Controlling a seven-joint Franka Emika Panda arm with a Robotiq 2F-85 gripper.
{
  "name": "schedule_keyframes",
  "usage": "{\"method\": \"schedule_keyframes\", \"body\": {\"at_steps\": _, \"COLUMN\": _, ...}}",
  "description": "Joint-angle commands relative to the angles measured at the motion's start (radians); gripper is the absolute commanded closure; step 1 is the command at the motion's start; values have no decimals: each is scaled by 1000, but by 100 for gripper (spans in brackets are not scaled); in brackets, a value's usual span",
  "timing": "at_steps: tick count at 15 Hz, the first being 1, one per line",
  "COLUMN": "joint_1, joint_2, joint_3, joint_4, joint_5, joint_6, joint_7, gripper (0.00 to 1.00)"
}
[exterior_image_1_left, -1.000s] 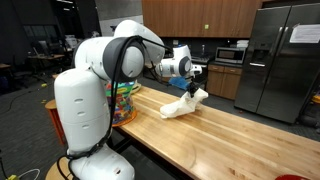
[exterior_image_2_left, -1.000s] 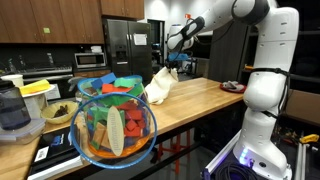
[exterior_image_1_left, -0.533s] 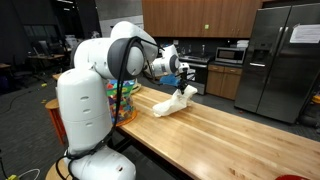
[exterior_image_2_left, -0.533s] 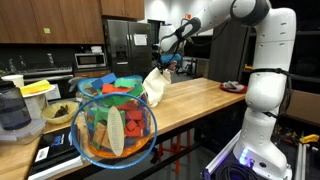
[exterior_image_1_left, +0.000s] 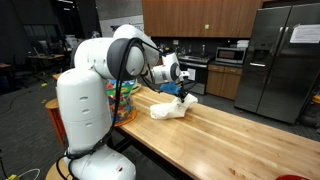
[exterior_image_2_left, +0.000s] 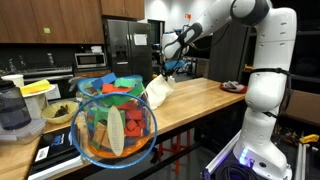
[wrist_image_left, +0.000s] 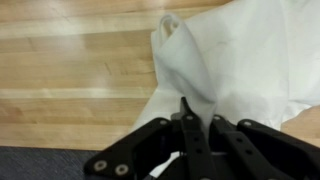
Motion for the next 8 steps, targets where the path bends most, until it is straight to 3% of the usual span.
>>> {"method": "schedule_keyframes", "body": {"at_steps": 1, "joint_1": -50, "joint_2": -56, "joint_3": -47, "joint_4": -99, "joint_5": -1, "joint_6": 51, "joint_7": -21, "gripper": 99}}
{"method": "schedule_keyframes", "body": {"at_steps": 8, "joint_1": -181, "joint_2": -45, "joint_3": -161, "joint_4": -125, "joint_5": 49, "joint_6": 87, "joint_7": -78, "gripper": 99}}
